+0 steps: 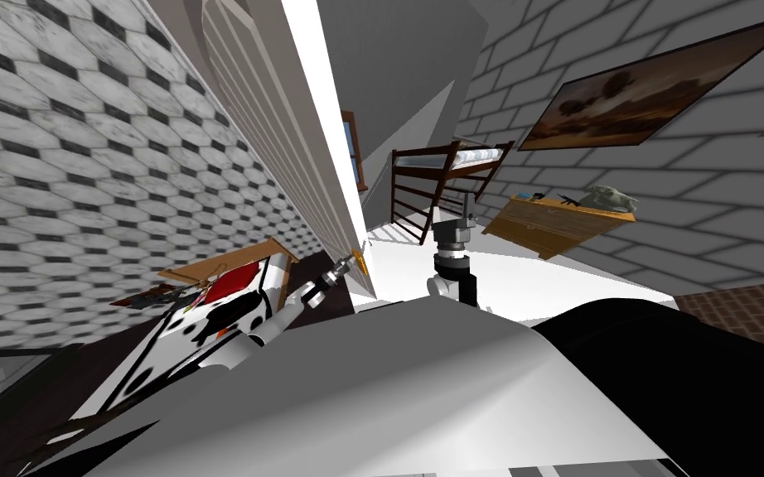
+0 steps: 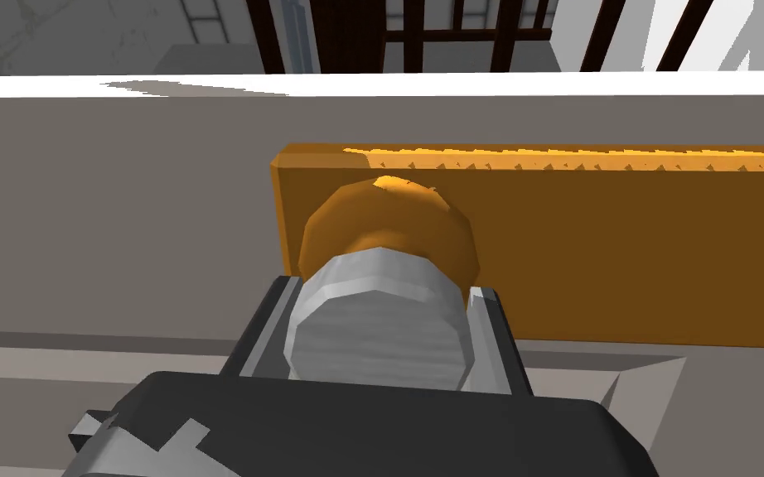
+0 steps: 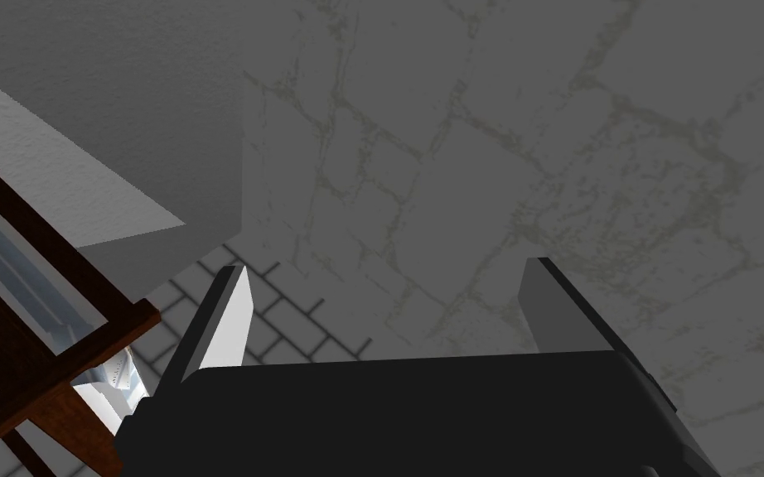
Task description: Push the door open
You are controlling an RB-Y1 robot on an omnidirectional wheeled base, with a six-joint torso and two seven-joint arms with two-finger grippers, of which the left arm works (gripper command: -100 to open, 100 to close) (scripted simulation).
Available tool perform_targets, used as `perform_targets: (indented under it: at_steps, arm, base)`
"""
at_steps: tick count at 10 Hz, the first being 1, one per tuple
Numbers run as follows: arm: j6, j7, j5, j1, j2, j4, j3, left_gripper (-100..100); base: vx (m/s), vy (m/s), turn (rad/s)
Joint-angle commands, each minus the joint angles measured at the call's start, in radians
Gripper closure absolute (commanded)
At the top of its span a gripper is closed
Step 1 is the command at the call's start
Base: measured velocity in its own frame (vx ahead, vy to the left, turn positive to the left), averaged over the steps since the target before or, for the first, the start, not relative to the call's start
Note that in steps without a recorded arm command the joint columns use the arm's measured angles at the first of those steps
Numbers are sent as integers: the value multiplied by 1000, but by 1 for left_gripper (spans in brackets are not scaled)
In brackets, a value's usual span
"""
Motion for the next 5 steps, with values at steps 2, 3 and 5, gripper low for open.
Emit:
perform_targets:
  at_steps: [2,3,5]
  arm:
    - [52,-26,15,-25,-30,21,54,100]
    - [52,-26,15,-25,-30,21,54,100]
    - [87,-45,23,-33,-59,38,83,100]
  base:
    - [34,-95,-22]
    - [27,-67,-7]
    - [43,-55,-22]
